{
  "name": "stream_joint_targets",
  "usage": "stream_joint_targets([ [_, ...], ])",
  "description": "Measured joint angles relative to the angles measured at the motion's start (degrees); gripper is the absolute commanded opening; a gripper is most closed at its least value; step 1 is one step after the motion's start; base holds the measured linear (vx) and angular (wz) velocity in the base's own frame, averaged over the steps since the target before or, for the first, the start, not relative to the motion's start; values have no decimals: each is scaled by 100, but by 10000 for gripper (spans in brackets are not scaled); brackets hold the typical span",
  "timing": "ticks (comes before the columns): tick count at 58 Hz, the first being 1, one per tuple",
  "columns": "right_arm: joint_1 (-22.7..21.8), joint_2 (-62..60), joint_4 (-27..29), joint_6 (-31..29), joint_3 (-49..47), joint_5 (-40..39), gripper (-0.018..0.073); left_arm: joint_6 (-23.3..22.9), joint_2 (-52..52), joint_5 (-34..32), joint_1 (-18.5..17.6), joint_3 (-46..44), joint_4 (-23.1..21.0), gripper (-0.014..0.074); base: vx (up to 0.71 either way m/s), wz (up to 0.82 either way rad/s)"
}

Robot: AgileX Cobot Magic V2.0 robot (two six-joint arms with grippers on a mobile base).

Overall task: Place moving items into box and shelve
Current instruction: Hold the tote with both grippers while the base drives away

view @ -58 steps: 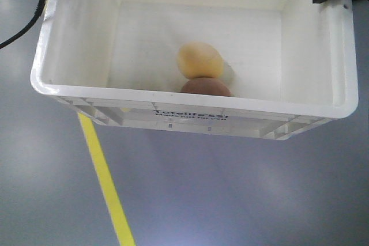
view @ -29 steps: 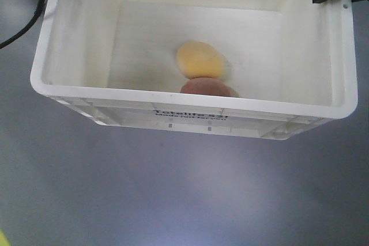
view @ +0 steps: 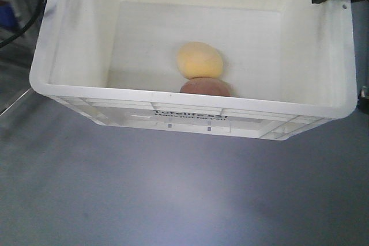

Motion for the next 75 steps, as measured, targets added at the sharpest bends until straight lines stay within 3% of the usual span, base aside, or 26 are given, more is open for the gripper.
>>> stream_joint_targets([
  [29,-17,0,89,0,0,14,-5,0,0,-6,-17,0,24,2,59,-63],
  [75,-17,0,150,0,5,20,-5,0,0,-4,-17,0,71,2,66,-21],
])
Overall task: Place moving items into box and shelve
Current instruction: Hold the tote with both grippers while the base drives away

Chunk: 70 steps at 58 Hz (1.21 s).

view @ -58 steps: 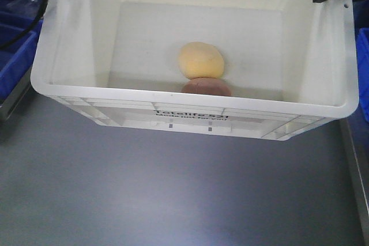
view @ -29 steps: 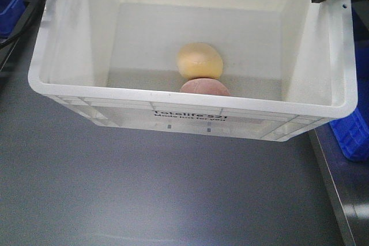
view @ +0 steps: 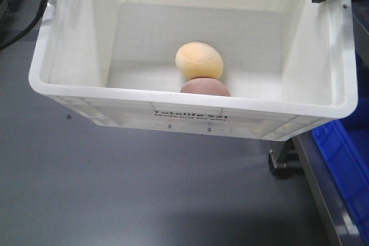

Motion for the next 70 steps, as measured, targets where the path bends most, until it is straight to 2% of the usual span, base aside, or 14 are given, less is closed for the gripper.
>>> stream_joint_targets([
  [70,0,0,6,0,0,0,-5,0,0,-5,0,0,7,2,62,4],
])
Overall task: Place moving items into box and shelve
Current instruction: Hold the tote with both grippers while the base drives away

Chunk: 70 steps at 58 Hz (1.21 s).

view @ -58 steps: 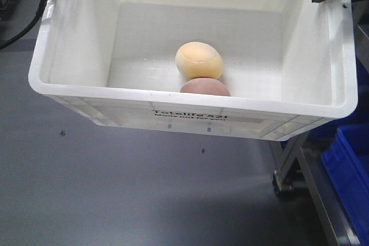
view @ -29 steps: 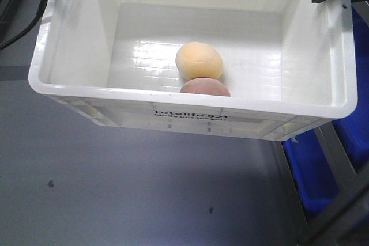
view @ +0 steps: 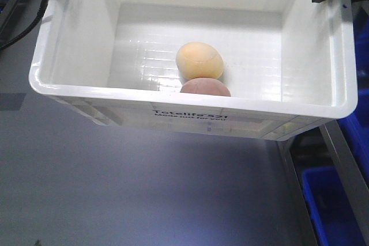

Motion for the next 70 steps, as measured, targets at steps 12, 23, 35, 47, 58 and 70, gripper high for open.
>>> stream_joint_targets([
  [12,-5,0,-6,0,0,-5,-5,0,0,1,0,0,-11,2,53,20],
  [23,-10,0,-11,0,0,-11,-5,0,5,-22,0,0,-11,2,47,37],
  [35,-10,0,-11,0,0,-17,-5,0,5,-50,0,0,-11,2,40,54],
  [47,-10,0,-11,0,0,-17,-5,0,5,-52,0,0,-11,2,33,69],
  [58,-10,0,-6,0,0,-17,-5,0,5,-52,0,0,-6,2,28,78],
  [70,-10,0,1,0,0,-17,-5,0,5,-52,0,0,5,2,24,77],
])
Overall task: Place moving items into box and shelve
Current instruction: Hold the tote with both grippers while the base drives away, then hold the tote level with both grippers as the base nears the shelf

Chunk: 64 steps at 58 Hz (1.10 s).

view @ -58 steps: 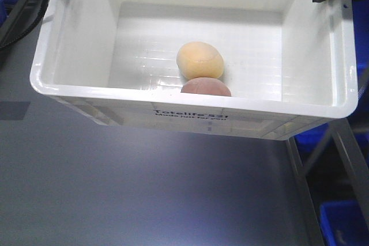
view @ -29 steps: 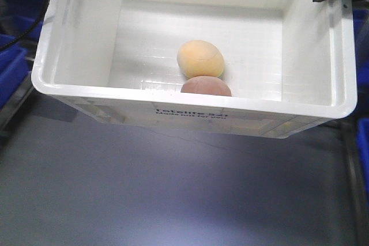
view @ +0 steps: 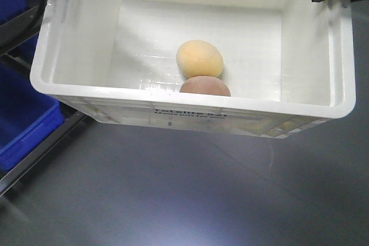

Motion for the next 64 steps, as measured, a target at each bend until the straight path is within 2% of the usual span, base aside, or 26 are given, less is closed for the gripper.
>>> stream_joint_targets([
  [64,0,0,6,0,0,0,-5,0,0,10,0,0,6,2,14,70],
])
